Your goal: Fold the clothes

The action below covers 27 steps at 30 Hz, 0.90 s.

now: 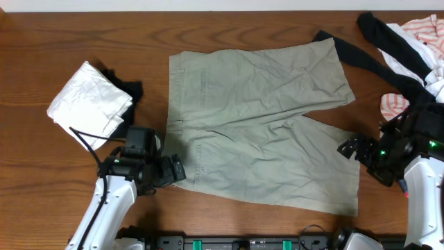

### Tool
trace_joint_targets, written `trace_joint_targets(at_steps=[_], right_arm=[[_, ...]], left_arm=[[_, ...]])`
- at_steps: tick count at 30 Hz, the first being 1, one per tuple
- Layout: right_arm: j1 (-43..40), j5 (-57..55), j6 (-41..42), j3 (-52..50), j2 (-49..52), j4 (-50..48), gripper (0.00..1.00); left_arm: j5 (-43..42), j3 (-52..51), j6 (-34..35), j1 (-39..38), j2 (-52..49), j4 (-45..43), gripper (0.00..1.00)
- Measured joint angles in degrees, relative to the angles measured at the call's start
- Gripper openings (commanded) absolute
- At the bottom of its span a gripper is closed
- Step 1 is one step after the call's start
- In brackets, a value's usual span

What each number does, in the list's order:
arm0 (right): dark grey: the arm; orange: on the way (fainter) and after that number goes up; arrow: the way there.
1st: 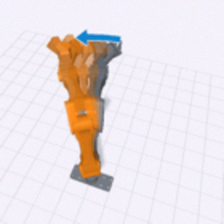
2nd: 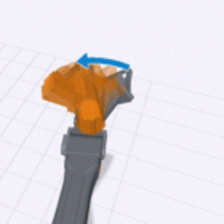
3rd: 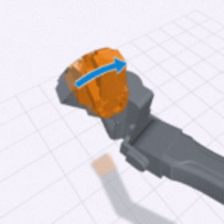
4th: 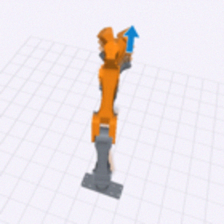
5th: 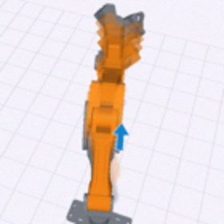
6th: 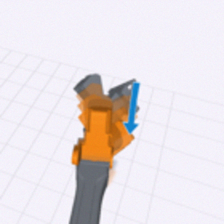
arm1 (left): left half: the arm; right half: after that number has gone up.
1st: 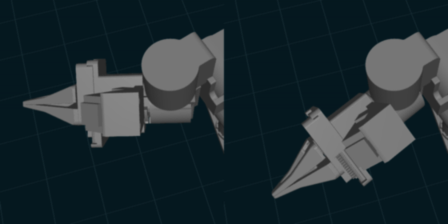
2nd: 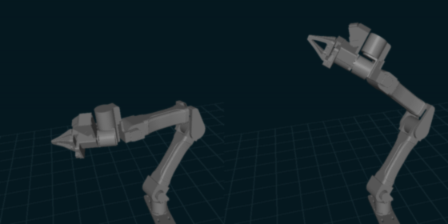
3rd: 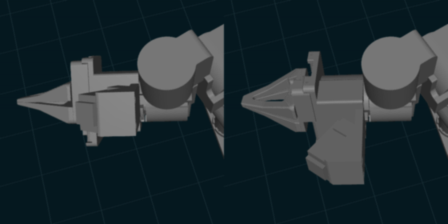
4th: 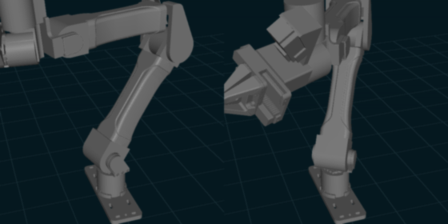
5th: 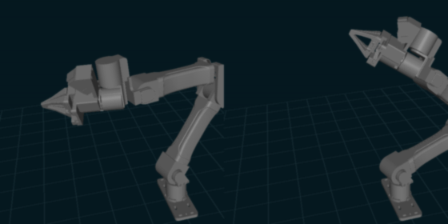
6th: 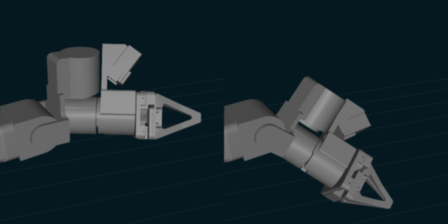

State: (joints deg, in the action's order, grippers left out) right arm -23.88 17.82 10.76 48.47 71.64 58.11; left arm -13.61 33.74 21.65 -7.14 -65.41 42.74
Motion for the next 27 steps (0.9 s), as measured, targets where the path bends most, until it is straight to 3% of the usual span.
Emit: trace_joint_targets(at_steps=[8, 10, 15, 17, 19, 22, 27], right_arm=[[0.0, 0.2, 0.3, -0.2, 0.0, 0.3, 0.99], [0.0, 0.2, 0.4, -0.2, 0.0, 0.6, 0.99], [0.0, 0.3, 0.4, -0.2, 0.0, 1.5, 0.97], [0.0, 0.3, 0.4, -0.2, 0.0, 1.8, 0.92], [0.0, 0.4, 0.6, -0.2, 0.0, 1.9, 0.87], [0.0, 0.5, 0.8, -0.2, 0.0, 1.9, 0.79], [0.0, -0.6, 0.9, -0.2, 0.0, 3.0, 0.81]], left_arm=[[-0.2, -4.2, 9.8, 0.0, -1.9, -4.9, 0.92], [-0.2, -4.9, 11.0, 0.0, -3.2, -7.1, 0.84], [-0.4, -5.2, 12.6, 0.0, -6.0, -11.5, 0.53], [-0.5, -5.2, 13.1, 0.0, -6.5, -12.0, 0.25], [-0.6, -5.2, 13.2, 0.0, -6.6, -12.0, 0.06], [-0.7, -5.2, 13.2, 0.0, -6.6, -11.9, 0.06], [-0.7, -5.2, 13.2, 0.0, -5.7, -9.7, 0.06]])
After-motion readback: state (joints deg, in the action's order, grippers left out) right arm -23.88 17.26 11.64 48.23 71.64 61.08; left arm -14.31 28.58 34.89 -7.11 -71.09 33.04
